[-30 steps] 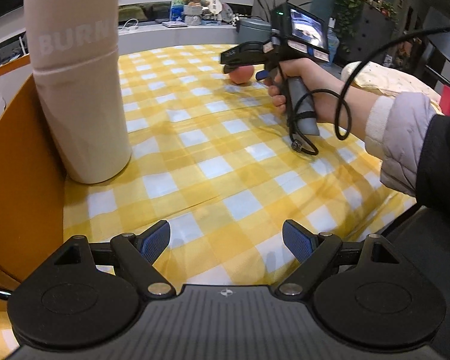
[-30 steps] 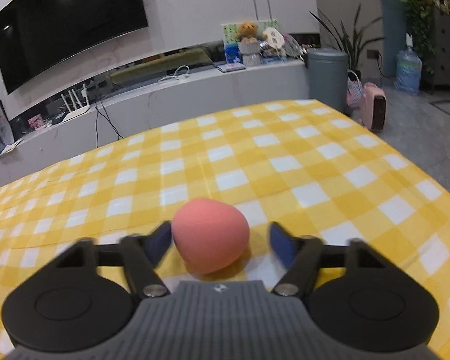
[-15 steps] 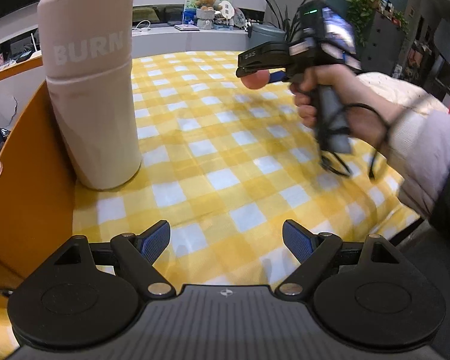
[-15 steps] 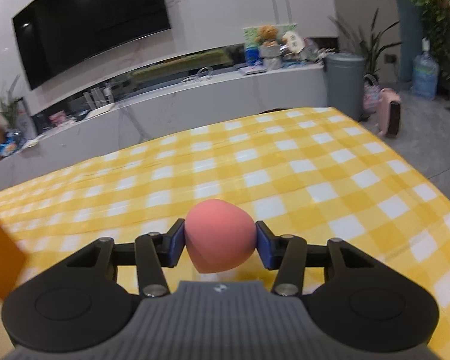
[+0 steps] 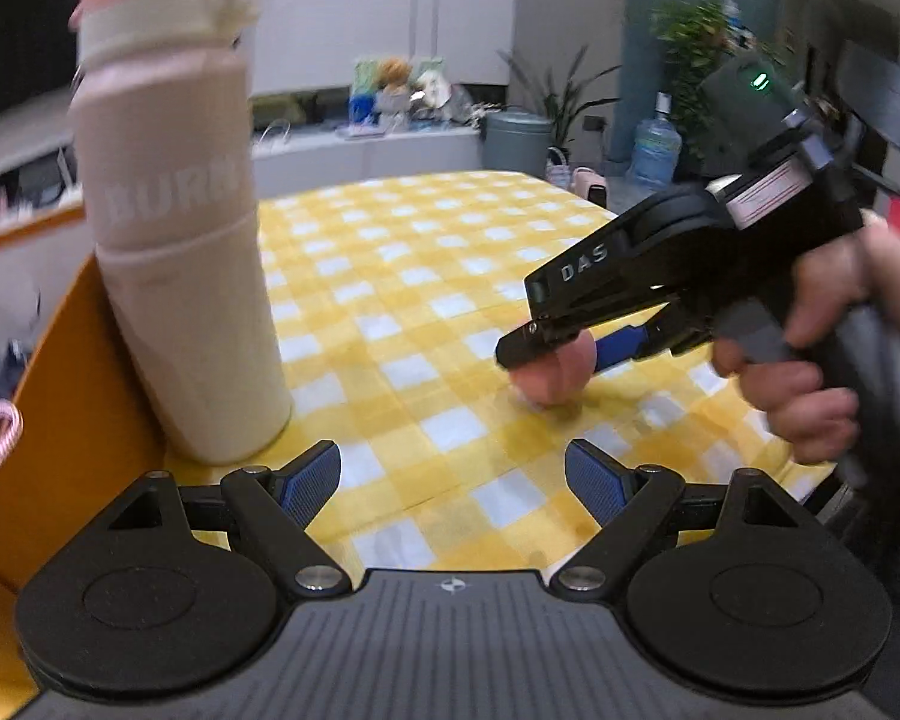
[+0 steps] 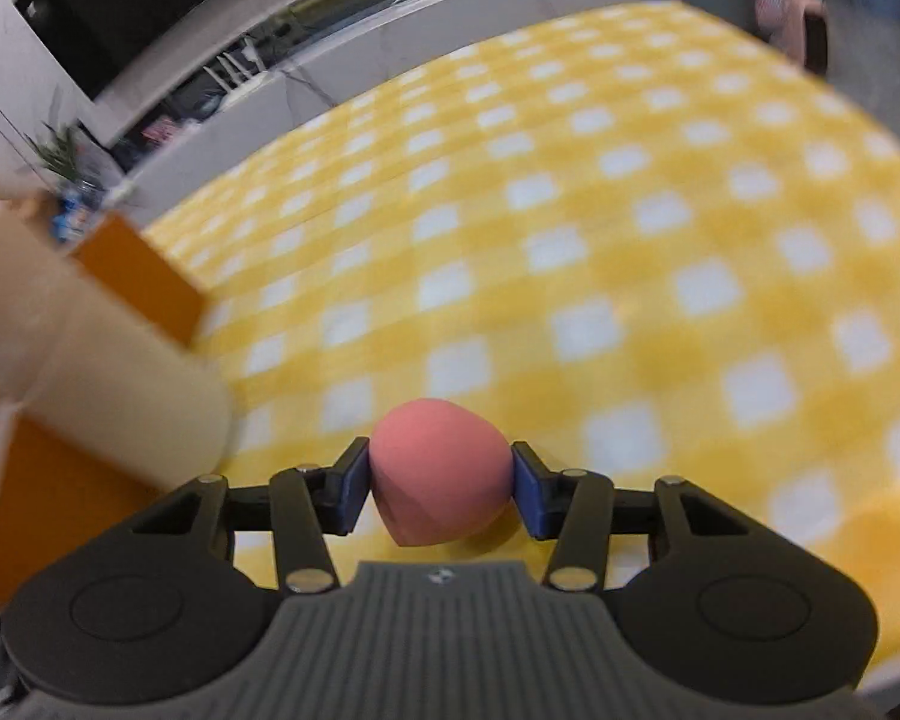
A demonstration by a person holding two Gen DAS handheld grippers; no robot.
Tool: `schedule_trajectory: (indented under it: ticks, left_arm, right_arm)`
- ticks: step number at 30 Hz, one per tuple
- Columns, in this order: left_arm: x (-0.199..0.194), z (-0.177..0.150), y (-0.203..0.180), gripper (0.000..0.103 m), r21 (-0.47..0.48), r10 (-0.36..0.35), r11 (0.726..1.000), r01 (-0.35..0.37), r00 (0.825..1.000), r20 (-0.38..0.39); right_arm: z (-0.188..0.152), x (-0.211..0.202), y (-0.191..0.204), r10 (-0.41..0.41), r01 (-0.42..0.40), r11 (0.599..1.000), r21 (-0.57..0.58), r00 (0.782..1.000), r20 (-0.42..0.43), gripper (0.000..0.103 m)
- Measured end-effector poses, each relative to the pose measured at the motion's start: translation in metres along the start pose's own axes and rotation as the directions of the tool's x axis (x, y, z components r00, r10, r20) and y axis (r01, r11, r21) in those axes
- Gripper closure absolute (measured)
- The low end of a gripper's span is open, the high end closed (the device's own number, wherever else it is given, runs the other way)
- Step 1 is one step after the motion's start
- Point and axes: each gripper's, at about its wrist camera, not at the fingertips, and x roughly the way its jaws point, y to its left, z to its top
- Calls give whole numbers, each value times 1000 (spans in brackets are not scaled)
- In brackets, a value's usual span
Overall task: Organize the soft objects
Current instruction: 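Carry the pink sponge ball over the orange box with the right tool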
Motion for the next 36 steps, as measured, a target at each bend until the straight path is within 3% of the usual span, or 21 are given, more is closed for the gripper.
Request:
schedule_trajectory:
  ticks: [2,4,11,14,17,28,36]
  left_arm:
    - [-1,-2,-5,4,56,4,998,-5,1000,20]
    - [-1,-2,-6,4,74,-9,997,8,1000,19]
    - [-11,4,-1,4,51,-67,997,65,997,41]
    - [-21,8,2,4,62,-100,994,95,992,72]
    - [-27,21,11,4,12,-126,992,126,987,95]
    - [-55,58,50,4,-52,-171,983,178,978,122]
    - [-80,81,85,4,-25,-209,976,216,963,173]
  right_arm:
    - [-11,-13,3,54,-54,998,14,998,11,54]
    - [-21,-24,6,59,-59,998,29,998,23,54]
    - [-34,-42,9,53,-55,995,85,998,20,54]
    - [-30,-45,14,37,-38,996,78,999,17,54]
    - [-20,-50,20,26,-28,997,77,999,35,54]
    - [76,-60,93,-23,31,997,-72,993,118,54]
    - [156,-74,188,2,39,971,-235,985,171,54]
